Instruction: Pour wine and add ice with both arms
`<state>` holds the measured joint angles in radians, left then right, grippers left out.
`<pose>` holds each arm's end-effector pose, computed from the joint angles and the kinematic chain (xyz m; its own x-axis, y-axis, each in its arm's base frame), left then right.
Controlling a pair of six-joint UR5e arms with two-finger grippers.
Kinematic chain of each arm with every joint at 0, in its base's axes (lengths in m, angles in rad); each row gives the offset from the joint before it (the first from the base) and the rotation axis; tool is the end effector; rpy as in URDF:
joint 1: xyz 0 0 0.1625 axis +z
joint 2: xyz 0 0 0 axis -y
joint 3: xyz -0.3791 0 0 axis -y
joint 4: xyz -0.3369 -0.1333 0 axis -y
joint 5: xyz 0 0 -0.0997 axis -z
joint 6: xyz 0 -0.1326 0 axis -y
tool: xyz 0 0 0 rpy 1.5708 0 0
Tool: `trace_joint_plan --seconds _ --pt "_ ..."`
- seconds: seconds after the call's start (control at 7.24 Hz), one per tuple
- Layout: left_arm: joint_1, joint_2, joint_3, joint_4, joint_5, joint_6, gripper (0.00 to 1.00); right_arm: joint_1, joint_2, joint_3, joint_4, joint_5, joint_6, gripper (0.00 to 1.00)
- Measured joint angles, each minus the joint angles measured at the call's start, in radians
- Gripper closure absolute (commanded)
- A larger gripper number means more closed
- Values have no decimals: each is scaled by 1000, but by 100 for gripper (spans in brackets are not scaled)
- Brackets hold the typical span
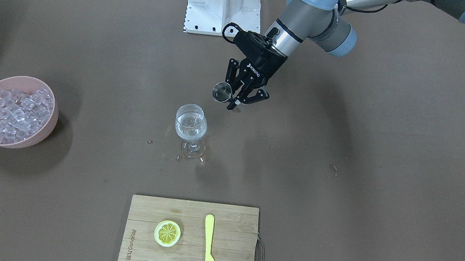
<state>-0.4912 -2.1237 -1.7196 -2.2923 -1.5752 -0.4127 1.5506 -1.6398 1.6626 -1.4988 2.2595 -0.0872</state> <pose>0.4684 -0.4011 0.1885 0.4806 0.7818 -0.3973 0.0689 0.4180 0.9058 0.0405 -0.4205 0.6255 0.7660 -0.1621 0.6220 0.0871 0.9849 0.1494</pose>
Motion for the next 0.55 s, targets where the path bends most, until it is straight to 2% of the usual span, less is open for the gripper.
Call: trace_joint_plan --seconds 0.55 --pt "-18 -107 -98 373 -19 2 100 0 1 2 0 0 13 0"
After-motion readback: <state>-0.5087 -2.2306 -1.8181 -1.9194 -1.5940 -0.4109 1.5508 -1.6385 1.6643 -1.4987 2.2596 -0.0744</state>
